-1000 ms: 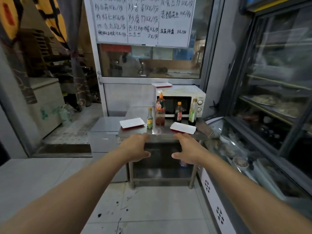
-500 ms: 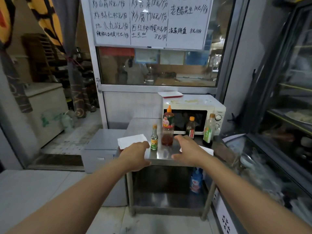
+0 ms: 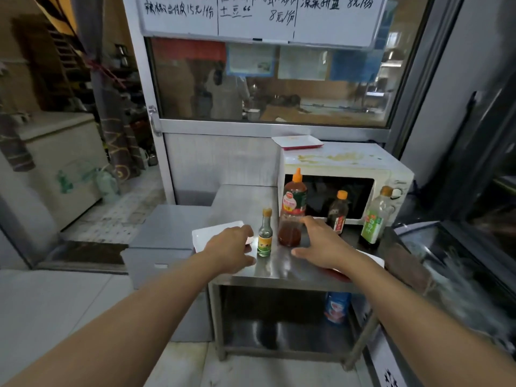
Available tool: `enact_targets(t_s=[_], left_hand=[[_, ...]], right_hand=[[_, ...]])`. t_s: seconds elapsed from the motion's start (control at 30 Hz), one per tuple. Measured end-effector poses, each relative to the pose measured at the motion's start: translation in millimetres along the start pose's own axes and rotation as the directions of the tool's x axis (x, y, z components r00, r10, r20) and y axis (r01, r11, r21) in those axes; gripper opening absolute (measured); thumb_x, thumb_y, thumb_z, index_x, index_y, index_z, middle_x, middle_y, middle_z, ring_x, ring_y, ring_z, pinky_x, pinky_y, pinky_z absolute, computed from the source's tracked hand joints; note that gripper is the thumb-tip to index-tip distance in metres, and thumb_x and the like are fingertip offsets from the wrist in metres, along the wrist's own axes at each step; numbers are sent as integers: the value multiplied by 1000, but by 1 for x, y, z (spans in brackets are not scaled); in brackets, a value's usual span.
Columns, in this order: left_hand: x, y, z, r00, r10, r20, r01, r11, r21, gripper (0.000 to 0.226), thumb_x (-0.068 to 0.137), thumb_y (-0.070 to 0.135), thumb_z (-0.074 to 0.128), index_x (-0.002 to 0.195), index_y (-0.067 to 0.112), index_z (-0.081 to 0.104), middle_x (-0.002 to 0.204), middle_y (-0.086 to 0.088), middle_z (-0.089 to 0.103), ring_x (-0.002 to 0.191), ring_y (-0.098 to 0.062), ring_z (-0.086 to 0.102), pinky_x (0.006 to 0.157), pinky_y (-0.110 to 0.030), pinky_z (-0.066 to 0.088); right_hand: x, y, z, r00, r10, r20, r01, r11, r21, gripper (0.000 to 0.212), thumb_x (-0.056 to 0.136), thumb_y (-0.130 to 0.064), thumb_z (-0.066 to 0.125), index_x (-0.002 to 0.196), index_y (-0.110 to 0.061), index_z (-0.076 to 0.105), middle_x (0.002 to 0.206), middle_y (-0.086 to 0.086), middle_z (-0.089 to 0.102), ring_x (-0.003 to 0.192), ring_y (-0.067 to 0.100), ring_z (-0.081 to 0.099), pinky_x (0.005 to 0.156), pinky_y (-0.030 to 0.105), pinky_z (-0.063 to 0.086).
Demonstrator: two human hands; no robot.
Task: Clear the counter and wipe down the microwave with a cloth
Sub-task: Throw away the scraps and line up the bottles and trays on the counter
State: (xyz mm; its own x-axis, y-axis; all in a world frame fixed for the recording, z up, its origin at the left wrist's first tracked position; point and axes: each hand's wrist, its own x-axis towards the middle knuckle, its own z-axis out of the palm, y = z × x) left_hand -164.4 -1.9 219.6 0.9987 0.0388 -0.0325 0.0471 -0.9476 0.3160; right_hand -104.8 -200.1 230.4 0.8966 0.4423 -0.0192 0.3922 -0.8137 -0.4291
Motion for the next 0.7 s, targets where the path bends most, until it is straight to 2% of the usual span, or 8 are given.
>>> enact_targets(t_s=[0.13,0.33,0.7], left_hand=[[49,-24,0,999,50,3,-50,999,0,60,81,40,69,131,19,43,130,-3,54,117,-22,52,96,-36,45],[119,-57,-6,987,129,92,-135,989,64,59,85,35,65,136,20,38,136,-1,49,123,-23,47,99,-36,41],[194,-82,16,972,175,154,-177,984,-5,62,86,35,64,139,21,35,138,-1,48,126,-22,44,101,-34,39]], right_hand=[[43,2,6,997,63,-32,-63,998,13,69,80,-32,71,136,-17,34,133,10,42,121,26,46,91,33,41],[97,5,15,978,197,-65,-191,978,79,71,80,-31,72,137,-17,33,135,12,41,123,29,45,97,33,39],[160,33,35,916,363,-172,-324,921,217,83,75,-30,77,140,-10,29,140,15,40,130,29,38,102,34,35]])
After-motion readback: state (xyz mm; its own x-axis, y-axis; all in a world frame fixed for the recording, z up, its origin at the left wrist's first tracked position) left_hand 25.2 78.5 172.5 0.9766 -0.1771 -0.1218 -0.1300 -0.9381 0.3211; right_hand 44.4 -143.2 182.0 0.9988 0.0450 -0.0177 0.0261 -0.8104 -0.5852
